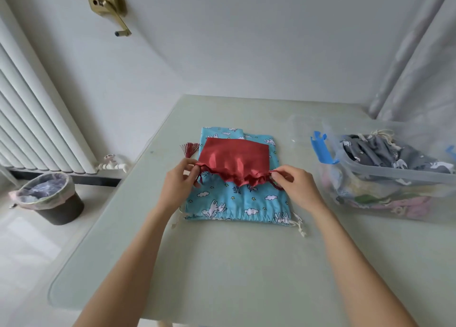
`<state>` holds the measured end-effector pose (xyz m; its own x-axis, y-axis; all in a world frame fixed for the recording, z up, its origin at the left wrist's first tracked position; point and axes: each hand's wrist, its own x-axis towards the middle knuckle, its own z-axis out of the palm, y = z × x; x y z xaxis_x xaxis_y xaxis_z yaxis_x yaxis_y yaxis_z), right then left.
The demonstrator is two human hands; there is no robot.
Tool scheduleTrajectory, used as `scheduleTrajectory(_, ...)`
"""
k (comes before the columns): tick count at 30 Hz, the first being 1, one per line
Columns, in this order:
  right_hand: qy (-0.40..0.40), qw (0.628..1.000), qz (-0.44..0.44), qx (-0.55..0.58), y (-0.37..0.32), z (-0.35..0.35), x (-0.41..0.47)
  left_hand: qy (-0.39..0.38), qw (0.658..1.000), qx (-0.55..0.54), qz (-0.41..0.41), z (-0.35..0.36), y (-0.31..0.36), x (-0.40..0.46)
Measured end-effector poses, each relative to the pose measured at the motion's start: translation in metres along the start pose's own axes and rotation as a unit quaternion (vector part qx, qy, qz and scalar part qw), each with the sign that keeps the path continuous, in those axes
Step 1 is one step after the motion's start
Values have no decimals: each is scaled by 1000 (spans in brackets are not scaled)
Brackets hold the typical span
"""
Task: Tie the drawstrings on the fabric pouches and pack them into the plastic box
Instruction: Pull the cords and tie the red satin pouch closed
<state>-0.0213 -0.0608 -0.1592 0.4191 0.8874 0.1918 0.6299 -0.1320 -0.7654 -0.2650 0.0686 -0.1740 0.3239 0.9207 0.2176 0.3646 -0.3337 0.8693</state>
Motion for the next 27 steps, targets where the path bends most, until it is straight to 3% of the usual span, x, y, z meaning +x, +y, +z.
scheduleTrajectory(4,-28,995,15,90,-5,-2,-4,-26,1000,-11,11,-2,3,-3)
scheduleTrajectory(6,-21,998,7,57,-2,1,-5,-29,999,-28,6,-5,0,-6)
scheduleTrajectory(9,-18,1000,-2,-23,3,9,-7,-20,999,33,30,-9,-9,-8)
scheduleTrajectory(13,42,997,-31,-57,-1,15,-1,-45,997,57,37,-15,-16,-8)
scheduleTrajectory(17,96,995,-9,41,-8,15,6,-27,996,77,43,-16,-21,-6)
scheduleTrajectory(24,119,977,62,165,-7,18,6,31,988,151,28,-24,-29,2)
scheduleTrajectory(27,117,969,66,208,-7,15,3,58,995,87,-4,-26,-24,2)
